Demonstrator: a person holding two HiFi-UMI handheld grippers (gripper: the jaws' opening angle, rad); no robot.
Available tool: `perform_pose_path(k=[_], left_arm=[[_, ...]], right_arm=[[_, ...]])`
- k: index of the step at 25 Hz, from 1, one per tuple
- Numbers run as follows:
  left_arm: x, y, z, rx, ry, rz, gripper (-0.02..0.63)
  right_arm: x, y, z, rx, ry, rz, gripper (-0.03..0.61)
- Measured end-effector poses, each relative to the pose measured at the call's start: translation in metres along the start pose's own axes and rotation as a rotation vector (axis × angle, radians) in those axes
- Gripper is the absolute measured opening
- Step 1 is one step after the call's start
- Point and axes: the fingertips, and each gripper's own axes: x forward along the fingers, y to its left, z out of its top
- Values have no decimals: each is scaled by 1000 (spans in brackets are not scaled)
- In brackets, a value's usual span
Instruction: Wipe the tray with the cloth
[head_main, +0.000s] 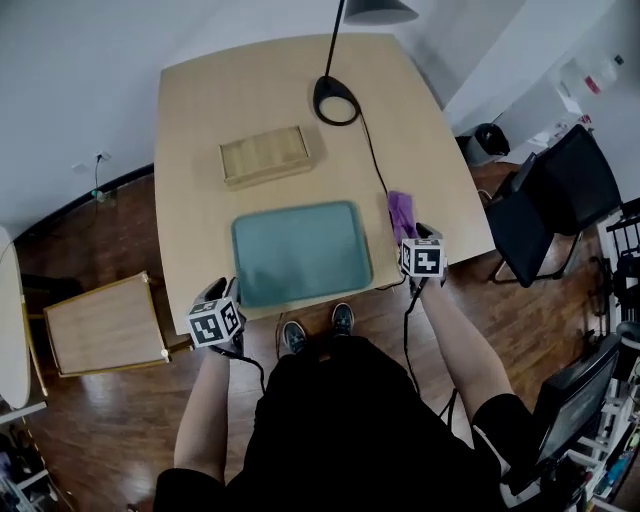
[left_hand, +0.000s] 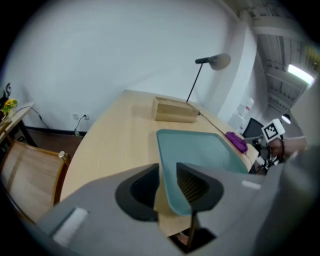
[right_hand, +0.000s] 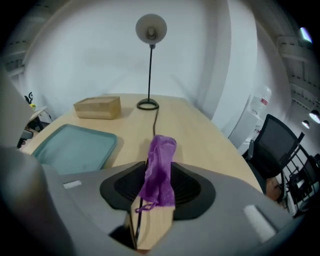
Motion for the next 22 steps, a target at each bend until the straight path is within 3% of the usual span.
perform_pose_path(k=[4, 5, 7, 10, 12, 15, 18, 22], left_arm=[[27, -5, -23, 28, 139, -5, 181], [35, -6, -31, 54, 174, -7, 181], [45, -9, -45, 85, 225, -10, 181], [48, -14, -56, 74, 253, -17, 179], [45, -15, -56, 64, 246, -5, 120], [42, -25, -60, 62, 249, -21, 109], [41, -37, -65, 86, 258, -15, 103], [40, -43, -67, 89, 262, 4, 106]], right_arm=[[49, -17, -11, -31, 151, -1, 227], [54, -22, -14, -36, 180, -10, 227], [59, -23, -21, -12, 211, 20, 159], [57, -22, -15, 44, 153, 54, 112], [42, -21, 8, 82, 43, 67, 109], [17, 9, 46, 104, -95, 199, 109], [18, 62, 55, 68, -66, 369, 110], [42, 99, 54, -5, -14, 377, 110]])
